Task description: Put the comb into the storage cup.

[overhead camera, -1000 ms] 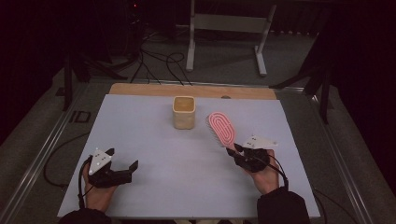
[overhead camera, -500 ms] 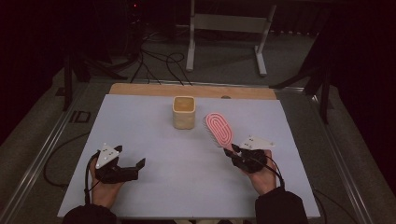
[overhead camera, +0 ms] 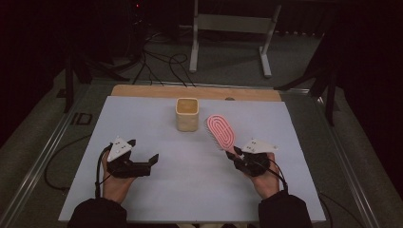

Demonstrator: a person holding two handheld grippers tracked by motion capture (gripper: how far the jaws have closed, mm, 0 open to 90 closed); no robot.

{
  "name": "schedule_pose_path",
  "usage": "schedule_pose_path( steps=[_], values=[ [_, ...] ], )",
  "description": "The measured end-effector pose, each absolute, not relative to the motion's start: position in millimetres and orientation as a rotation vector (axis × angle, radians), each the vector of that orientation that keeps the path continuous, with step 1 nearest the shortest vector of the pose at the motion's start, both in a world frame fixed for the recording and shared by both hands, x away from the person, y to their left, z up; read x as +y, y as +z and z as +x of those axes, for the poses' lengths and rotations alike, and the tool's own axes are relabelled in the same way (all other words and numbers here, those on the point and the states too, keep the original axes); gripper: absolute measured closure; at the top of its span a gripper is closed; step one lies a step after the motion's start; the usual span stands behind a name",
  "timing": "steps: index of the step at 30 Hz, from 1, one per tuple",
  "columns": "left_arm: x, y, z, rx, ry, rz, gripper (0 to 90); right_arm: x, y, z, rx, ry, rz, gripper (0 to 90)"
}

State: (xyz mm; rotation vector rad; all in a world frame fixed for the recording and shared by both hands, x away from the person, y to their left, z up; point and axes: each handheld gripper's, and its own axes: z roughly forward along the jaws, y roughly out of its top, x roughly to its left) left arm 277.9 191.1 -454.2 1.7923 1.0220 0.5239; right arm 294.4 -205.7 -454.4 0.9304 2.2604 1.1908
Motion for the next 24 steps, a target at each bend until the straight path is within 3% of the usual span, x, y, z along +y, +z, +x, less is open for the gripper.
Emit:
schedule_pose_path(
  steps=[24],
  values=[
    [154.5, -437.9, 298.3, 0.945, 0.455, 1.817, 0.3, -200.7, -453.5, 293.0, 2.251, 1.214, 0.915, 69.8]
  ],
)
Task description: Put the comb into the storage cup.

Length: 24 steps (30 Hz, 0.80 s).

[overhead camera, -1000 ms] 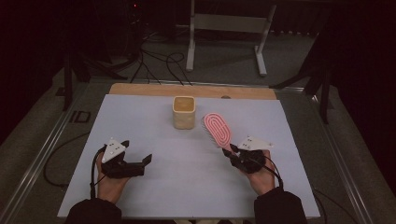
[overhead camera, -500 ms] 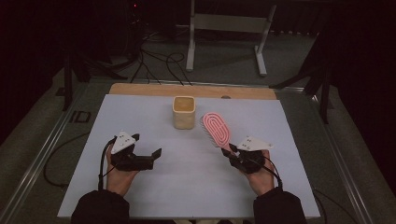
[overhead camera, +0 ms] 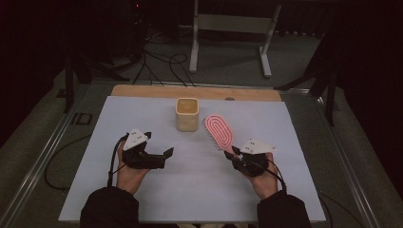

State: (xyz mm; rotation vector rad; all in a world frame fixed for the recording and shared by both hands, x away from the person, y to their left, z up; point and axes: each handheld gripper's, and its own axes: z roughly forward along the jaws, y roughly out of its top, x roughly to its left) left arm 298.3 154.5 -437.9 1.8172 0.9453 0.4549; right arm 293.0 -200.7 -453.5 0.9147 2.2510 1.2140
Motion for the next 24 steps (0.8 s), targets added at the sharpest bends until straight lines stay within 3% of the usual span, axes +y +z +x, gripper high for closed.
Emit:
schedule_pose_path(
  steps=[24],
  values=[
    [114.7, -427.2, 304.2, 0.846, 0.4, 1.84, 0.2, -196.4, -455.3, 292.8, 2.258, 1.206, 0.899, 69.8]
  ],
)
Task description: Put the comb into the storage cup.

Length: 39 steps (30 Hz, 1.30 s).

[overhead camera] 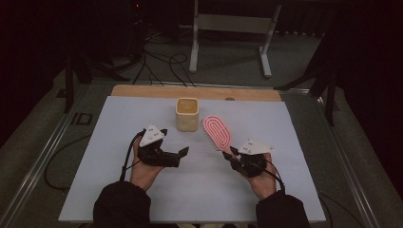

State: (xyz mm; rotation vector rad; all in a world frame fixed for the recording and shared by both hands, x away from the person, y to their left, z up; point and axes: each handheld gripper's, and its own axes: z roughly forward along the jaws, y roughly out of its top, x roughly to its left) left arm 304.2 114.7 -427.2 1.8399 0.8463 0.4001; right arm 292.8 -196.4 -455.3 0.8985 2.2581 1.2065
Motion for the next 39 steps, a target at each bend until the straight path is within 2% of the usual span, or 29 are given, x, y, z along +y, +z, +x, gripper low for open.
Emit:
schedule_pose_path(
  steps=[22, 39],
  values=[
    [74.3, -422.2, 308.0, 0.768, 0.338, 1.857, 0.1, -190.0, -455.2, 291.3, 2.253, 1.22, 0.888, 69.8],
    [44.1, -423.9, 318.6, 0.774, 0.282, 1.87, 0.1, -182.0, -455.9, 289.6, 2.263, 1.229, 0.858, 69.8]
  ],
)
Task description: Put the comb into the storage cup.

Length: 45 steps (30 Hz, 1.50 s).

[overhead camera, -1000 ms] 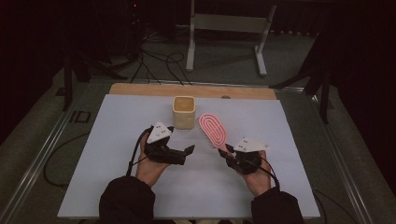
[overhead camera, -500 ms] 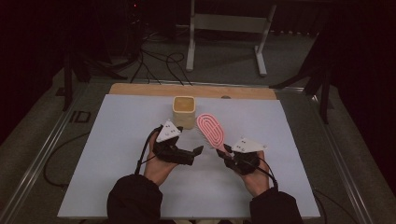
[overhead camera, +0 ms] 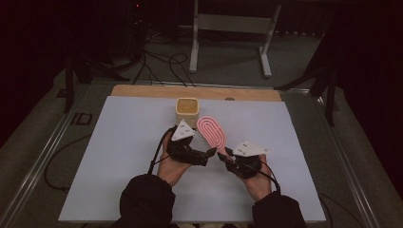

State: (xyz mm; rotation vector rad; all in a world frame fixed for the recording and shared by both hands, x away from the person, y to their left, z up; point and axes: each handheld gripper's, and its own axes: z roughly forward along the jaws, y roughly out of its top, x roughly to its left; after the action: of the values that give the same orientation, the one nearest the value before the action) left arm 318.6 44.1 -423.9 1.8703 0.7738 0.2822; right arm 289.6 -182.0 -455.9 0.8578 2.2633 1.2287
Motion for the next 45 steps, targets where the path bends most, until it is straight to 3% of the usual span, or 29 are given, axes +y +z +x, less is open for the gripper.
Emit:
schedule_pose_path(
  steps=[9, 10, 18, 19, 30, 34, 45],
  values=[
    [37.1, -424.1, 323.2, 0.803, 0.231, 1.854, 6.8, -177.4, -457.6, 288.6, 2.27, 1.227, 0.843, 69.8],
    [35.5, -425.0, 324.5, 0.829, 0.215, 1.842, 12.7, -176.7, -457.8, 288.5, 2.267, 1.228, 0.836, 69.8],
    [33.0, -427.4, 327.6, 0.864, 0.172, 1.837, 27.1, -175.5, -457.5, 287.6, 2.264, 1.232, 0.839, 69.9],
    [32.9, -428.0, 329.0, 0.889, 0.16, 1.832, 32.7, -175.0, -457.4, 287.3, 2.261, 1.232, 0.836, 69.9],
    [32.1, -429.0, 330.9, 0.923, 0.113, 1.812, 40.5, -173.0, -459.3, 287.0, 2.258, 1.205, 0.839, 69.8],
    [33.1, -429.0, 331.7, 0.935, 0.091, 1.791, 49.1, -171.5, -459.4, 286.1, 2.258, 1.197, 0.833, 69.8],
    [29.9, -426.8, 327.5, 0.898, 0.044, 1.769, 60.5, -168.8, -461.6, 286.2, 2.267, 1.191, 0.831, 69.0]
  ],
)
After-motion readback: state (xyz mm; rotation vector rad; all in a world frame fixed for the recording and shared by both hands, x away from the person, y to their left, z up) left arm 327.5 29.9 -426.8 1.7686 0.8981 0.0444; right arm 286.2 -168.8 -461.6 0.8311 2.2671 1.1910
